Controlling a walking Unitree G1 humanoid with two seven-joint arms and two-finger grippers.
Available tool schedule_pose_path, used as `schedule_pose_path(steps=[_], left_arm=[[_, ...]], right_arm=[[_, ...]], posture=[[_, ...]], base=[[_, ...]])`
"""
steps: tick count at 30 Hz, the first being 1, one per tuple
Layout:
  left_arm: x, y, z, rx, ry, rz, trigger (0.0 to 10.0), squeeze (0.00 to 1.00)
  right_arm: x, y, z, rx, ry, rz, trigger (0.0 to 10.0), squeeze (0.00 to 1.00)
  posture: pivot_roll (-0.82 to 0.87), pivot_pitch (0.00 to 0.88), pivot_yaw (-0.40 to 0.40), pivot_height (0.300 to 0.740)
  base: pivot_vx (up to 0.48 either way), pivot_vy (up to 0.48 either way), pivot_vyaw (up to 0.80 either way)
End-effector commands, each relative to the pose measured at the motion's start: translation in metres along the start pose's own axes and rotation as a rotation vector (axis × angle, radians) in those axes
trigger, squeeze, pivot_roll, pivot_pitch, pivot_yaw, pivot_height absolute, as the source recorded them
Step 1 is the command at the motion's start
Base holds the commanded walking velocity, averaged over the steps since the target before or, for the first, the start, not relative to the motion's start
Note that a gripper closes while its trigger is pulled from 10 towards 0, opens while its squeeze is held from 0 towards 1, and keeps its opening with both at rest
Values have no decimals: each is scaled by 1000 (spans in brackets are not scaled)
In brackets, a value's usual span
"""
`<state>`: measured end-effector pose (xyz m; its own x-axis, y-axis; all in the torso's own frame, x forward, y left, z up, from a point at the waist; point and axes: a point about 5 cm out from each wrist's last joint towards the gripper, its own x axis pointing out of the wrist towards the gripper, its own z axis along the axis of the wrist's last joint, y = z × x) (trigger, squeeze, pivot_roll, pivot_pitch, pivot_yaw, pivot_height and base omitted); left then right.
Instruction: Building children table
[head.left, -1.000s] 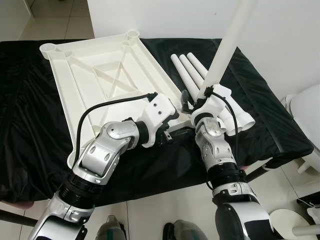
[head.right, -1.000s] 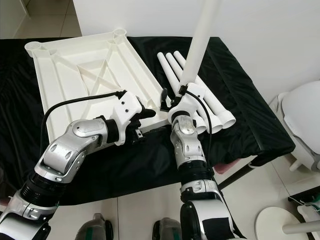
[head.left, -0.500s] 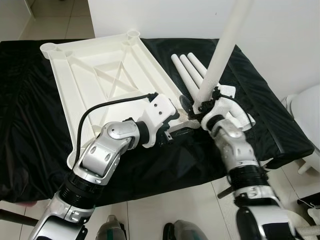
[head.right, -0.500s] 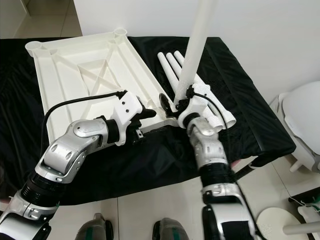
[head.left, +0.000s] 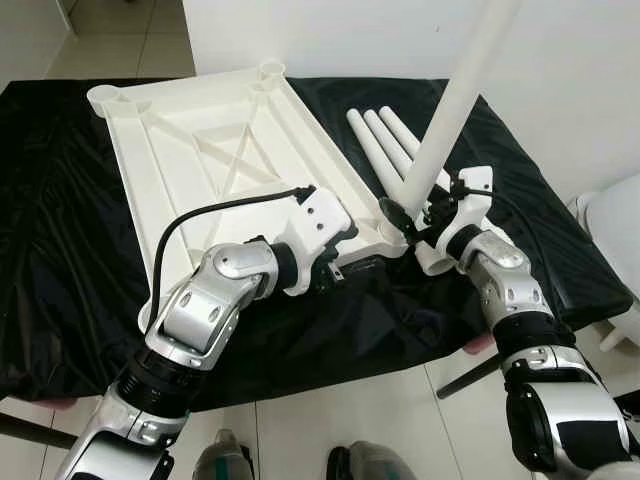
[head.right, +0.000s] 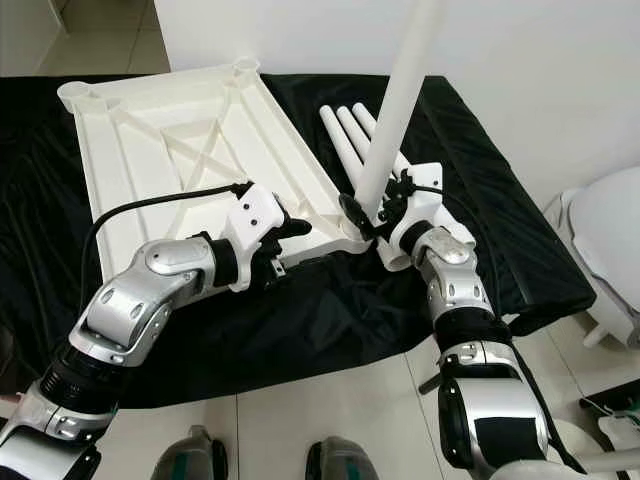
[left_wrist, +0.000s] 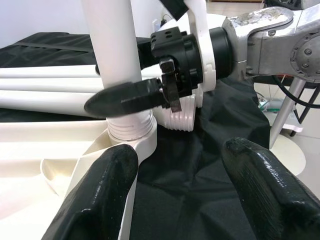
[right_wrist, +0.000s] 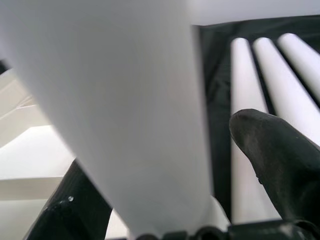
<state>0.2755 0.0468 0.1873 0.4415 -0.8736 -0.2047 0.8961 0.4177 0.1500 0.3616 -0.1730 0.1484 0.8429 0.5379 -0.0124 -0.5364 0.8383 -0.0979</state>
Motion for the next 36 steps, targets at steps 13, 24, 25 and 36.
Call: schedule_pose_path(steps=[13, 24, 25, 36], left_arm=[[-2, 5, 2, 8, 2, 42, 10000, 0], [-3, 4, 1, 4, 4, 40, 10000, 0], [-3, 4, 1, 4, 4, 40, 10000, 0], [-2, 2, 1, 1, 5, 29, 10000, 0]], right_arm=[[8, 2, -9, -12, 28, 47, 0, 0], [3, 1, -13, 22, 6, 18, 10000, 0], [3, 1, -13, 22, 6, 18, 10000, 0], [18, 18, -11, 126, -4, -266, 10000, 0]], posture=[[-29, 0, -40, 740], [-36, 0, -39, 740], [-36, 0, -39, 740], [-45, 0, -29, 740]], base=[[0, 0, 0], [0, 0, 0], [0, 0, 0], [0, 0, 0]])
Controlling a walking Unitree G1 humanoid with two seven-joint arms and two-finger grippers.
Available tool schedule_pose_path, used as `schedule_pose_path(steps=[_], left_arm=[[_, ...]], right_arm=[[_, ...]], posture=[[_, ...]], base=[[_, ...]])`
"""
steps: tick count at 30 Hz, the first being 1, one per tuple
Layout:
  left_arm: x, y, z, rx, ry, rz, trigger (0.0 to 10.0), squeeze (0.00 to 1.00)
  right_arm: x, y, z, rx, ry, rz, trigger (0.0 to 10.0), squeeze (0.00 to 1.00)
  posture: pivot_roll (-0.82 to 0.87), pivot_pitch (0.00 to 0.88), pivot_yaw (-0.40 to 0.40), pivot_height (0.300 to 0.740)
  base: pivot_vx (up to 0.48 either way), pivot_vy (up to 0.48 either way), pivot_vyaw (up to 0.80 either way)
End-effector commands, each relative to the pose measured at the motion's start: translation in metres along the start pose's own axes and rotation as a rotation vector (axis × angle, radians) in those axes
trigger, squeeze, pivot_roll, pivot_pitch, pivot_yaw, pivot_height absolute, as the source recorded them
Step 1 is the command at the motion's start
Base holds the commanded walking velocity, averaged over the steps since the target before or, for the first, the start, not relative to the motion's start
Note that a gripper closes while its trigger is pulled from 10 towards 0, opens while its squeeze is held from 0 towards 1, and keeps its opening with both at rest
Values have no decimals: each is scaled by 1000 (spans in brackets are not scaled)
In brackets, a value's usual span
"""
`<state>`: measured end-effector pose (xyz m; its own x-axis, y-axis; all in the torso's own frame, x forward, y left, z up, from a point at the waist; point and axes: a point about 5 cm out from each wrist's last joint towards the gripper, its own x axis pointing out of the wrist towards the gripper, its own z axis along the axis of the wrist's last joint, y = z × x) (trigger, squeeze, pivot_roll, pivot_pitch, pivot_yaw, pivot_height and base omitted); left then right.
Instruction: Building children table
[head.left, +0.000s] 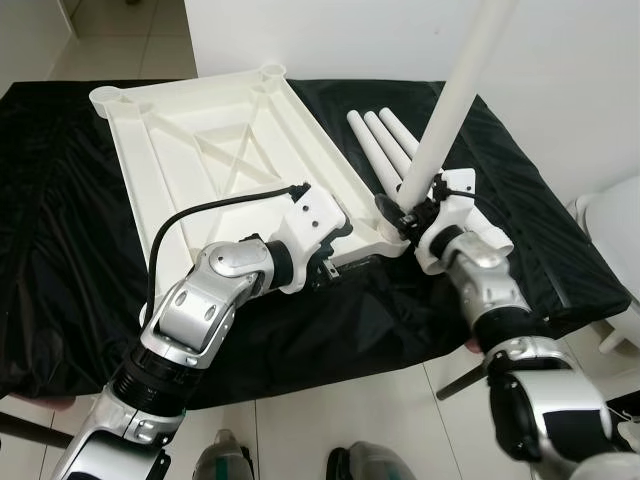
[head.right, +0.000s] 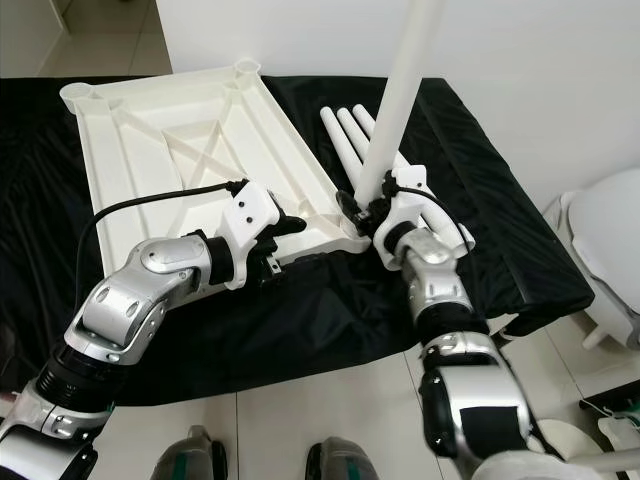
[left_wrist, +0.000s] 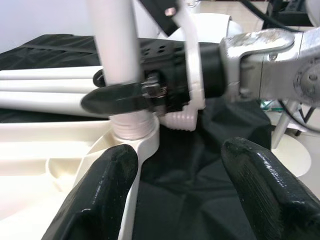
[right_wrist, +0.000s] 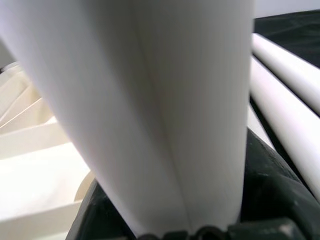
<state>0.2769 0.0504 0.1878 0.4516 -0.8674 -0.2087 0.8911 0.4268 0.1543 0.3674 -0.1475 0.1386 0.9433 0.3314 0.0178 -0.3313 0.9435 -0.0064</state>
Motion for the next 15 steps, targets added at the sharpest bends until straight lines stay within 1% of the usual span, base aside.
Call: schedule_pose_path(steps=[1, 2, 4, 5, 6, 8, 9, 10, 11, 13, 15], left_arm=[[0, -1, 1, -2, -1, 16, 10000, 0], [1, -1, 1, -2, 0, 16, 10000, 0], [1, -1, 1, -2, 0, 16, 10000, 0], [1, -1, 1, -2, -1, 16, 10000, 0], [1, -1, 1, -2, -1, 16, 10000, 0], [1, -1, 2, -3, -2, 16, 10000, 0], [1, -1, 2, -3, -2, 16, 10000, 0], [1, -1, 2, -4, -3, 17, 10000, 0], [1, -1, 2, -4, -3, 17, 10000, 0], [1, -1, 1, -6, -2, 22, 10000, 0], [0, -1, 1, -7, -2, 24, 10000, 0]], right_arm=[[2, 3, -2, 52, 15, -78, 10000, 0], [6, 8, -1, 78, 6, -131, 10000, 0], [6, 8, -1, 78, 6, -131, 10000, 0], [8, 12, 0, 105, -1, -168, 10000, 0], [8, 12, 0, 105, -1, -168, 10000, 0], [13, 21, -1, 142, -1, -297, 10000, 0], [13, 21, -1, 142, -1, -297, 10000, 0], [15, 25, -2, 155, 10, -341, 10000, 0], [15, 25, -2, 155, 10, -341, 10000, 0], [18, 32, -2, 166, 24, -364, 10000, 0], [18, 34, -1, 163, 25, -366, 10000, 0]], posture=[[-46, 0, -29, 740], [-47, 0, -28, 740], [-47, 0, -28, 740], [-47, 0, -28, 740], [-47, 0, -28, 740], [-41, 0, -30, 740], [-41, 0, -30, 740], [-39, 0, -32, 740], [-39, 0, -32, 740], [-36, 0, -36, 740], [-34, 0, -40, 740]], base=[[0, 0, 0], [0, 0, 0], [0, 0, 0], [0, 0, 0], [0, 0, 0], [0, 0, 0], [0, 0, 0], [0, 0, 0], [0, 0, 0], [0, 0, 0], [0, 0, 0]])
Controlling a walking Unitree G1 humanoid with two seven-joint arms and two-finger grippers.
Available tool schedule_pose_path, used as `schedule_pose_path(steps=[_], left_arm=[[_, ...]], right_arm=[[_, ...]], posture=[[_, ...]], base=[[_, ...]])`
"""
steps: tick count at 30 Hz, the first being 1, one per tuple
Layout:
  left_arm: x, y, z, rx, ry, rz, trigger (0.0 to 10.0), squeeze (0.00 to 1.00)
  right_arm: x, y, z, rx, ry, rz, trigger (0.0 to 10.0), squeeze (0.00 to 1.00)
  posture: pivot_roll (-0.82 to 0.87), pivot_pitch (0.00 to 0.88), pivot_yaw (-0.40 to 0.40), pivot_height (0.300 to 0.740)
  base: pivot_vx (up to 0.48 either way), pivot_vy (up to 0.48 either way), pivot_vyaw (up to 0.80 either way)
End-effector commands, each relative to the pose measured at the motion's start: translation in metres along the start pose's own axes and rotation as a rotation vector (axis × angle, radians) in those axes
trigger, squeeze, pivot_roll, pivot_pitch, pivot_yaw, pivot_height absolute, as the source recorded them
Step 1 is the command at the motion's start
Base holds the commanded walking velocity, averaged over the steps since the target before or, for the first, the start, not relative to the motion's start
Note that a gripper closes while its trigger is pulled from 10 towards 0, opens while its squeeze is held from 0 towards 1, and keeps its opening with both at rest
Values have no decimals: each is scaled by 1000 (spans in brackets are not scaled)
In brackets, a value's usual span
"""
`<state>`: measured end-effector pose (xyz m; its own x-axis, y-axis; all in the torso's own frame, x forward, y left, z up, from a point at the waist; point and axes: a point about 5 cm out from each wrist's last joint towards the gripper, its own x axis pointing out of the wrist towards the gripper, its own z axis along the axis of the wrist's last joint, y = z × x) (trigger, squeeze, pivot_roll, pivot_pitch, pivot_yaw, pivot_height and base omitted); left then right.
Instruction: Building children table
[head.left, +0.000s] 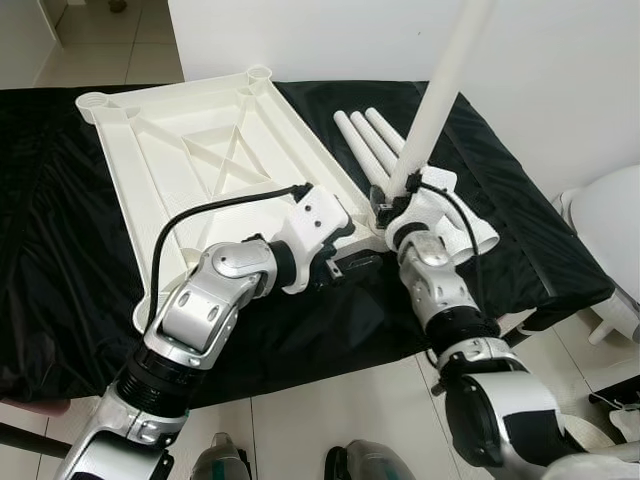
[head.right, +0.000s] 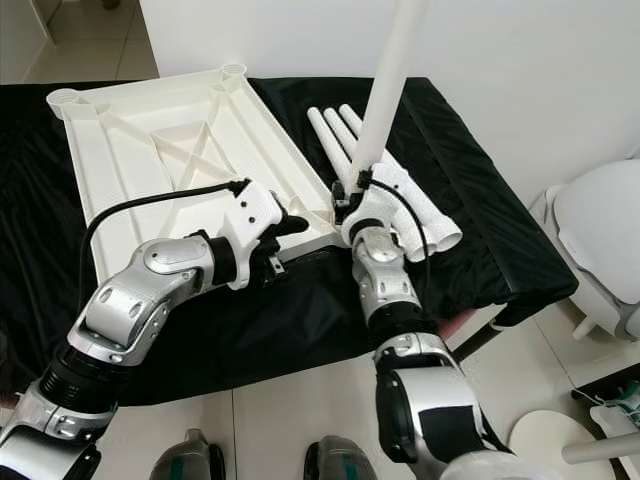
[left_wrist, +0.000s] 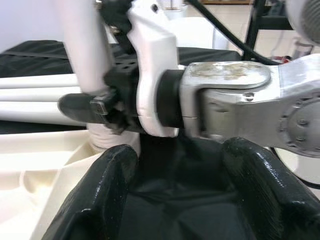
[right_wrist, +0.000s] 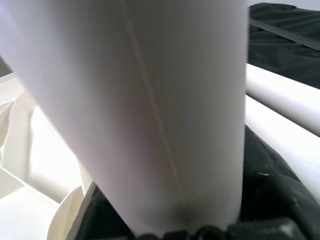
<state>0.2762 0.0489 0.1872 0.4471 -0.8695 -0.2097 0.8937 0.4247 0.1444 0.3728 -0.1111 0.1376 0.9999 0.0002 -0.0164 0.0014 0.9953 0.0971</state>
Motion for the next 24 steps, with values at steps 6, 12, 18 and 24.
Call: schedule_pose_path(steps=[6, 12, 18, 24], left_arm=[[-1, -1, 0, -2, -2, 35, 10000, 0], [0, -2, 0, -4, -5, 38, 10000, 0], [0, 0, 0, -3, -7, 44, 10000, 0], [1, 0, 0, 2, -5, 44, 10000, 0]], right_arm=[[-2, -2, 0, 39, 27, -41, 10000, 0], [-2, -6, 5, 28, 2, 54, 10000, 1000], [-1, -11, 13, 5, -23, 141, 10000, 1000], [-1, -26, 25, -38, -43, 307, 10000, 0]], posture=[[-33, 0, -50, 740], [-32, 0, -61, 740], [-30, 0, -67, 740], [-31, 0, -63, 740]], base=[[0, 0, 0], [0, 0, 0], [0, 0, 0], [0, 0, 0]])
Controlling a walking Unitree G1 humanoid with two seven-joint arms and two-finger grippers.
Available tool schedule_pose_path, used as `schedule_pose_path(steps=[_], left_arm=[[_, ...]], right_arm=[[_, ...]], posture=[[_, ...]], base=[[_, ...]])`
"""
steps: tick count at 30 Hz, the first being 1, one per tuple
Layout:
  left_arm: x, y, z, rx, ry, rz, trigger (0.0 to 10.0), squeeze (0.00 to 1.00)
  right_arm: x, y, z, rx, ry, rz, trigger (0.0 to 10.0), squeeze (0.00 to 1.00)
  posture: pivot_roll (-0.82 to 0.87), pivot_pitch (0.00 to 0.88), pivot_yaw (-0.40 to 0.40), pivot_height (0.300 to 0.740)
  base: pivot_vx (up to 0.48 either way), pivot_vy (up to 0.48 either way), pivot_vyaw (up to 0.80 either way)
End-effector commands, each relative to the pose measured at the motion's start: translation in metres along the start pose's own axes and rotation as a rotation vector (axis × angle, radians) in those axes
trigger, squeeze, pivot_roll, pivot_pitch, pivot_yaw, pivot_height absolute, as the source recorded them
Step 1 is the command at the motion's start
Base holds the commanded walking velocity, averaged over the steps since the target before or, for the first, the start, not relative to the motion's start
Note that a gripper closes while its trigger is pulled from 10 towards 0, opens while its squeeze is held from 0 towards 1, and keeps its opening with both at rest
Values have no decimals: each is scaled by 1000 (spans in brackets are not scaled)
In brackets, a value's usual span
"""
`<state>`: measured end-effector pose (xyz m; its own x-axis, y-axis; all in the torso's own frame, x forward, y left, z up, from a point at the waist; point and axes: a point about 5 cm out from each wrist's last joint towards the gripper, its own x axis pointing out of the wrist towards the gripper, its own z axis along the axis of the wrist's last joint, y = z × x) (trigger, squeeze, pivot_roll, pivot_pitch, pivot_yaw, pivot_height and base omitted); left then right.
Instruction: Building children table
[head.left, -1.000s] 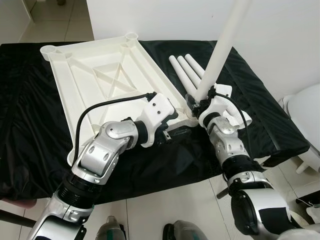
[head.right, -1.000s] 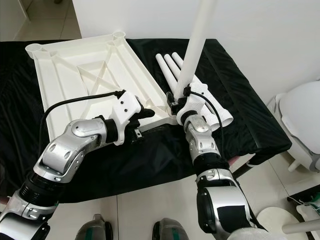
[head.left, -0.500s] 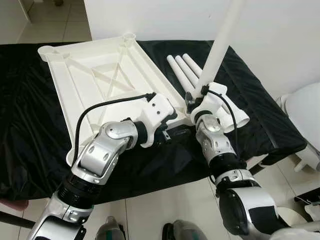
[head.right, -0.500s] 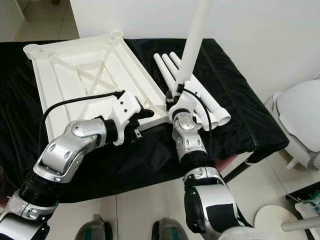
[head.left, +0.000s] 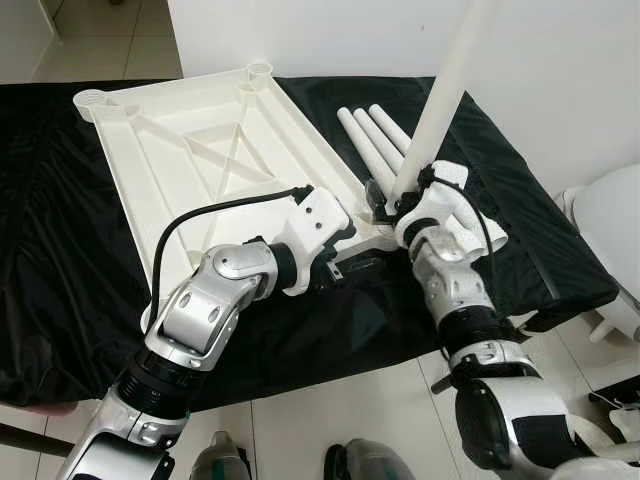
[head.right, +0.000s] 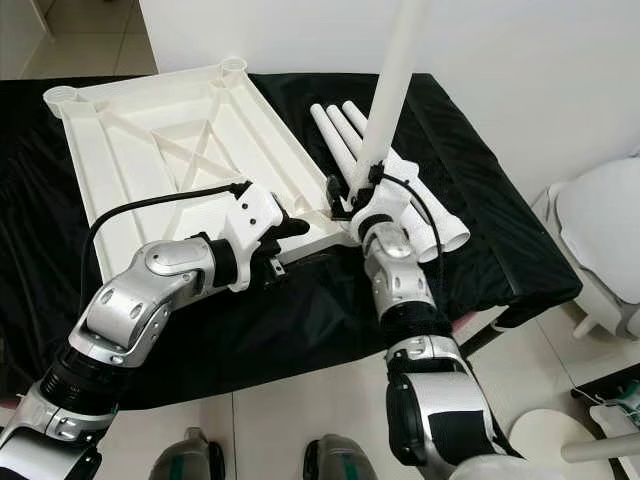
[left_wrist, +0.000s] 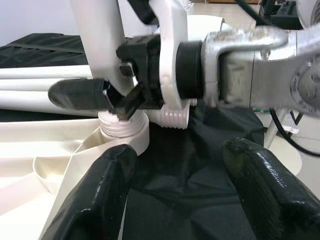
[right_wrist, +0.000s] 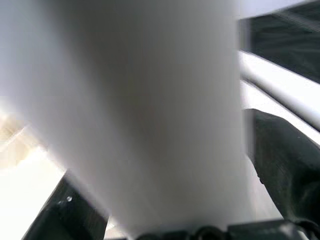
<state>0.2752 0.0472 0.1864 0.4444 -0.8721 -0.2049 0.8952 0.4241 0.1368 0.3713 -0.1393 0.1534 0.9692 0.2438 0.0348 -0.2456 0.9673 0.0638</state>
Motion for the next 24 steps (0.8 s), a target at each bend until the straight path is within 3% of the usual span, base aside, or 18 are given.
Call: schedule_pose_path(steps=[1, 2, 4, 5, 11, 24], left_arm=[[0, 1, 0, 10, 0, 46, 10000, 0], [0, 2, 0, 11, 1, 45, 10000, 0], [0, 2, 0, 11, 1, 45, 10000, 0], [0, 2, -1, 13, 4, 43, 10000, 0], [0, 5, -4, 10, 14, 52, 10000, 0], [-1, 11, -3, -2, 2, 111, 10000, 0]], right_arm=[[1, 0, 6, -8, -12, 57, 10000, 0], [-1, -5, 7, -29, -8, 115, 10000, 0], [-1, -5, 7, -29, -8, 115, 10000, 0], [-4, -10, 6, -78, 6, 243, 10000, 0], [-7, -14, 4, -130, 34, 365, 10000, 0], [-6, -23, 1, -128, 50, 392, 10000, 0]], posture=[[-31, 0, -63, 740], [-32, 0, -62, 740], [-32, 0, -62, 740], [-35, 0, -58, 740], [-32, 0, -55, 740], [-14, 0, -56, 740]], base=[[0, 0, 0], [0, 0, 0], [0, 0, 0], [0, 0, 0], [0, 0, 0], [0, 0, 0]])
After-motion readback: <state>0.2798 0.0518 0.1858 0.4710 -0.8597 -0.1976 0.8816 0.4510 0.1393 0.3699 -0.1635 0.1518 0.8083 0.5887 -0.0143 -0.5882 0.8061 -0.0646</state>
